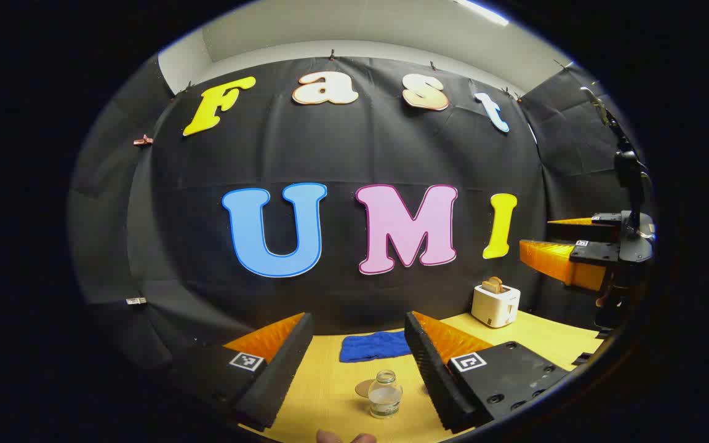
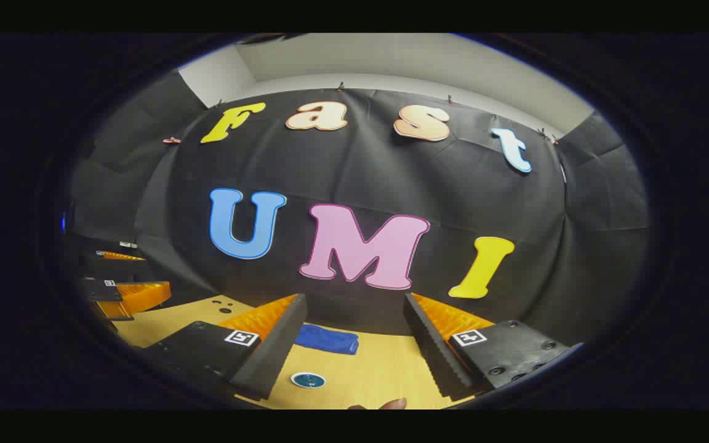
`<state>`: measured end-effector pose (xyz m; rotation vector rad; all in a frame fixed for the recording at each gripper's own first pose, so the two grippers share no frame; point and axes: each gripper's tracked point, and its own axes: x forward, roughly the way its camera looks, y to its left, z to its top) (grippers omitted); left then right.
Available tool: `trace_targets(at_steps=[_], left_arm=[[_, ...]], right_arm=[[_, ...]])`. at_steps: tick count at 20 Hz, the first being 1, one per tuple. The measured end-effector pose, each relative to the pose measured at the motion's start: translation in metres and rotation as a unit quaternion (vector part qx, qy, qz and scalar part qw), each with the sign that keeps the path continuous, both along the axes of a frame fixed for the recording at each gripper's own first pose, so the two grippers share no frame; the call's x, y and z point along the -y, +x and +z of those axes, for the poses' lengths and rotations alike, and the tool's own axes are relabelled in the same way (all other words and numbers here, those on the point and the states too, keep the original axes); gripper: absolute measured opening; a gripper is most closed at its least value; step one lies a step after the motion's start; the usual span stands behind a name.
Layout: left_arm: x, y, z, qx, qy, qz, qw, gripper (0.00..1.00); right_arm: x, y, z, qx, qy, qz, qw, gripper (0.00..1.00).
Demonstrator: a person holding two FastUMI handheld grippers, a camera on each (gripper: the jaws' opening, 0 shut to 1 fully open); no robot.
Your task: Open the teacup lid with one hand, grasp the water bottle and pour water into the teacup with the other hand; after pouring, place the water bottle on the coaster and then close the teacup lid.
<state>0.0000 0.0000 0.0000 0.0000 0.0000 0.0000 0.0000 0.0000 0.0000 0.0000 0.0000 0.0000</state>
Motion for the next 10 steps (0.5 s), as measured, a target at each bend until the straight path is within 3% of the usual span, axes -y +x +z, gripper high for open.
trace_targets(at_steps=[10], left_arm=[[0.002,0.001,0.0002,0.0,0.005,-0.004,1.0,0.95]], right_arm=[[-0.0029,0.0012,0.002,0.005,-0.004,0.014,1.0,0.96]])
